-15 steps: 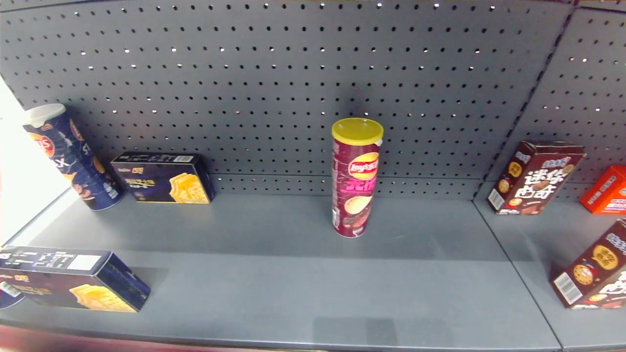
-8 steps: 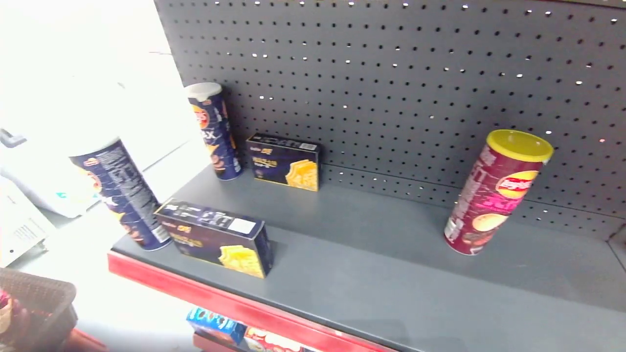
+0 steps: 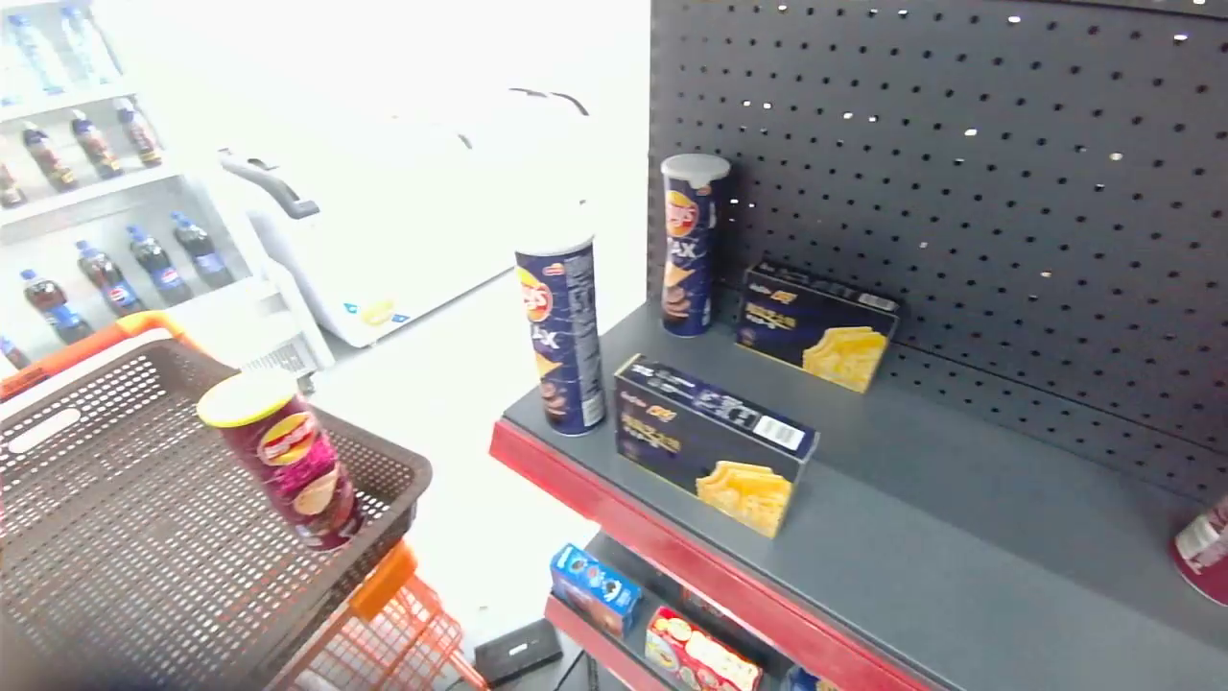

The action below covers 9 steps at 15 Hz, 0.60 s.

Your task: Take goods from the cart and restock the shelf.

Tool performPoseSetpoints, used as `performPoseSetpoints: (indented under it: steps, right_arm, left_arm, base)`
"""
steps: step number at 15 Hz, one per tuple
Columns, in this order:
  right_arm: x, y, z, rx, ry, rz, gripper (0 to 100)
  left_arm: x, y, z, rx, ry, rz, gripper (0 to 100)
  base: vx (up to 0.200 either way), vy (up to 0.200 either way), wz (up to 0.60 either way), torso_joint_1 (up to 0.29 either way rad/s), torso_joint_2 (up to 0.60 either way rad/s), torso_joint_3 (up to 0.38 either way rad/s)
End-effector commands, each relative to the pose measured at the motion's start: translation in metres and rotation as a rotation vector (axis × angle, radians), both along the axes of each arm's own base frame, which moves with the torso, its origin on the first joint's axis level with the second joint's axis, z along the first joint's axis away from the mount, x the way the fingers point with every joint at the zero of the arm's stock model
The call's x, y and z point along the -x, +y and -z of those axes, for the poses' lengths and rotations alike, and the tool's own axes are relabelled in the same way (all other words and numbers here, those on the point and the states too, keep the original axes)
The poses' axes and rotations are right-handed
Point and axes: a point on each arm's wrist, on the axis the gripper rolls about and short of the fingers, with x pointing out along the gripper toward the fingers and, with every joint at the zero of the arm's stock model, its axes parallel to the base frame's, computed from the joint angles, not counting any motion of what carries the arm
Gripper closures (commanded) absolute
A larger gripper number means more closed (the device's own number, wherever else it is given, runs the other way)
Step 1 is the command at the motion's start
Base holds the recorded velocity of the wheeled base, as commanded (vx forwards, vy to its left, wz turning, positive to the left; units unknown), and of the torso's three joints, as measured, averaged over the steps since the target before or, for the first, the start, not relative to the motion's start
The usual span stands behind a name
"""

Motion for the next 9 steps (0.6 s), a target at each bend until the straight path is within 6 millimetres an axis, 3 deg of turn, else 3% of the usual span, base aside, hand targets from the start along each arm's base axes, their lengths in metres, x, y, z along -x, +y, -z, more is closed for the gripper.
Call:
performPoseSetpoints:
  steps: [1,2,9]
  right_arm:
    - [0.0000,0.0000,0.0000,0.000,0.000,0.000,0]
    - [0.0000,0.0000,0.0000,0.000,0.000,0.000,0]
    - [0.0000,0.0000,-0.0002,-0.002,-0.002,0.000,0]
  left_arm:
    - [-0.0001,0.0000,0.0000,0.000,0.002,0.000,0]
    - [-0.0001,0.0000,0.0000,0.000,0.002,-0.002,0]
    - [0.0000,0.0001,0.0001,-0.007,0.001,-0.009,0]
  base:
    - [0.000,0.000,0.60,0.002,0.01,0.007]
    - [0.000,0.000,0.60,0.002,0.00,0.002]
    - [0.000,0.000,0.00,0.000,0.00,0.000]
